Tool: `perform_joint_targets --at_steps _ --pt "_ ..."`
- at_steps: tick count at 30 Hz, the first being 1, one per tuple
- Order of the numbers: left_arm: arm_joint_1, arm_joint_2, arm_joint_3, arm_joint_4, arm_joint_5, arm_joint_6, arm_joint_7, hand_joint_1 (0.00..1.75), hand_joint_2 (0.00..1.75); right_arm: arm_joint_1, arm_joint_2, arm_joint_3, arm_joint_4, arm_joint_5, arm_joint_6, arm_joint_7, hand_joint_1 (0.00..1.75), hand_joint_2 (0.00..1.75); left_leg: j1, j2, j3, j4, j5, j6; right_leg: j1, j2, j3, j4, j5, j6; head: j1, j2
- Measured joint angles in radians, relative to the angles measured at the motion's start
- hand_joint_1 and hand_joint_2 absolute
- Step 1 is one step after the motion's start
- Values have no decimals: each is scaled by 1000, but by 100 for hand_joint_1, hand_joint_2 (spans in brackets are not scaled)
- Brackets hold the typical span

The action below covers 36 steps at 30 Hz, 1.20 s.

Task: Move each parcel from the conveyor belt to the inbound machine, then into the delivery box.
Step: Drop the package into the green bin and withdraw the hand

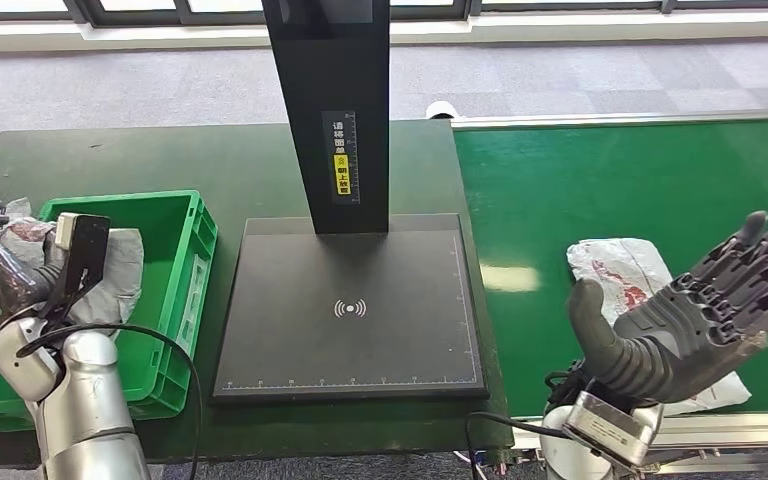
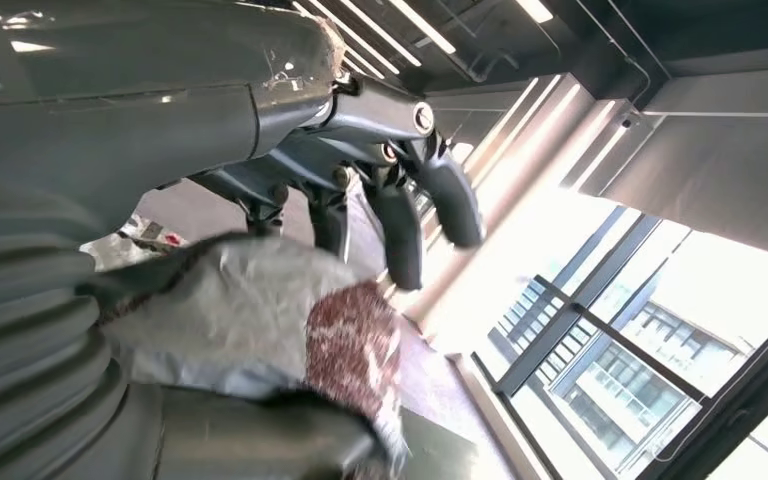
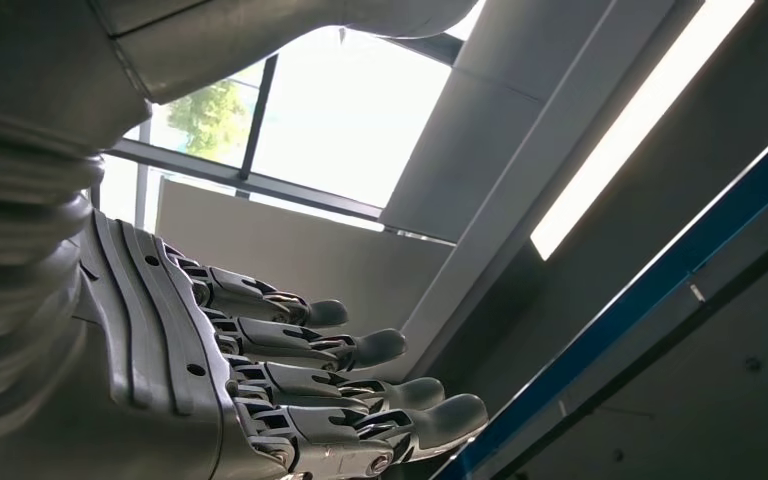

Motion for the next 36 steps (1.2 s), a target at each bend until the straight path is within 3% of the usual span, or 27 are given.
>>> perform_joint_targets --at_steps 16,28,36 --pt "-20 -27 69 -32 96 0 -162 0 175 7 0 -2 0 6 0 0 0 175 0 0 0 0 0 0 0 0 0 0 0 0 0 0" --pt "-21 -35 71 -70 116 0 -178 0 175 8 0 -4 0 6 0 0 0 175 0 0 0 0 0 0 0 0 0 0 0 0 0 0" --pt "-19 -37 71 -128 249 1 -269 0 175 16 0 -14 0 -2 0 0 0 175 0 0 0 0 0 0 0 0 0 0 0 0 0 0"
